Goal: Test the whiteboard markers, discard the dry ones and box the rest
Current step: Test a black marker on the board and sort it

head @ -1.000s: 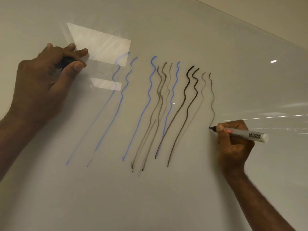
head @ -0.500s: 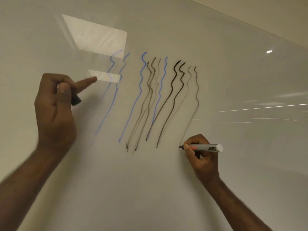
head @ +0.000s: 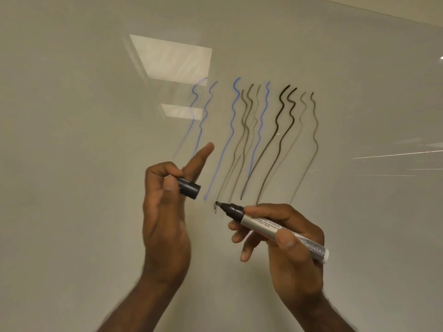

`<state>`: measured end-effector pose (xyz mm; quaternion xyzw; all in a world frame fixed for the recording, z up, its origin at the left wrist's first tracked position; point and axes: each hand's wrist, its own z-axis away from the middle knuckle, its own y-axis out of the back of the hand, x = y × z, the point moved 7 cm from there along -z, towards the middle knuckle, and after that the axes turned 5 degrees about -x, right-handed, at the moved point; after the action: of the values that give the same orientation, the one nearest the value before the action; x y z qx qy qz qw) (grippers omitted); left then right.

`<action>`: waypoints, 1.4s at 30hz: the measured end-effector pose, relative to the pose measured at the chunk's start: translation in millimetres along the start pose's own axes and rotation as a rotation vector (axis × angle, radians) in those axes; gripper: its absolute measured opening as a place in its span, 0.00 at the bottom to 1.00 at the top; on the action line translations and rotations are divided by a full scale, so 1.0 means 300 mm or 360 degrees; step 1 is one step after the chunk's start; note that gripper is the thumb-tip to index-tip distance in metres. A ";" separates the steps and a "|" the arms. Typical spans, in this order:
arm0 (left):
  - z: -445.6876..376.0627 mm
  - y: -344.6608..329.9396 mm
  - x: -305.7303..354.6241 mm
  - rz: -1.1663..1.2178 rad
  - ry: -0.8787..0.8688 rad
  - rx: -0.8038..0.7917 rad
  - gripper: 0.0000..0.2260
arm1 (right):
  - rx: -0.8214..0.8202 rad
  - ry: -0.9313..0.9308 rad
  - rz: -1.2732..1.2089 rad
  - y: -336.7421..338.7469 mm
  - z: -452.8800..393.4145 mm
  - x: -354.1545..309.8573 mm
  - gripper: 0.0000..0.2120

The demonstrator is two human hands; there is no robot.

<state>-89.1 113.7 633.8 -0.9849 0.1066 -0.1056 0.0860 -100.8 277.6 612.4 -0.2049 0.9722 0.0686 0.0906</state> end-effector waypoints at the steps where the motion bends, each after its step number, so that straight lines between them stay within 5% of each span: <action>1: 0.004 -0.006 -0.001 -0.0002 0.0026 -0.0003 0.07 | -0.0007 -0.0021 0.0019 -0.015 -0.001 0.004 0.17; 8: 0.013 -0.023 0.005 -0.0091 0.0085 0.0023 0.08 | 0.0115 0.0007 0.0029 -0.044 -0.014 0.010 0.10; 27: 0.075 -0.027 -0.077 -0.0212 0.0142 -0.0157 0.11 | 0.0053 -0.0175 -0.0115 -0.022 0.011 0.099 0.11; 42: 0.309 0.238 -0.150 -0.0772 0.0588 -0.0345 0.06 | -0.0209 -0.0950 0.0179 -0.027 0.270 0.307 0.10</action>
<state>-124.7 68.8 522.4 -0.9493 -0.1067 -0.2879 -0.0680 -168.4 248.6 514.0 -0.1271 0.9060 0.1932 0.3547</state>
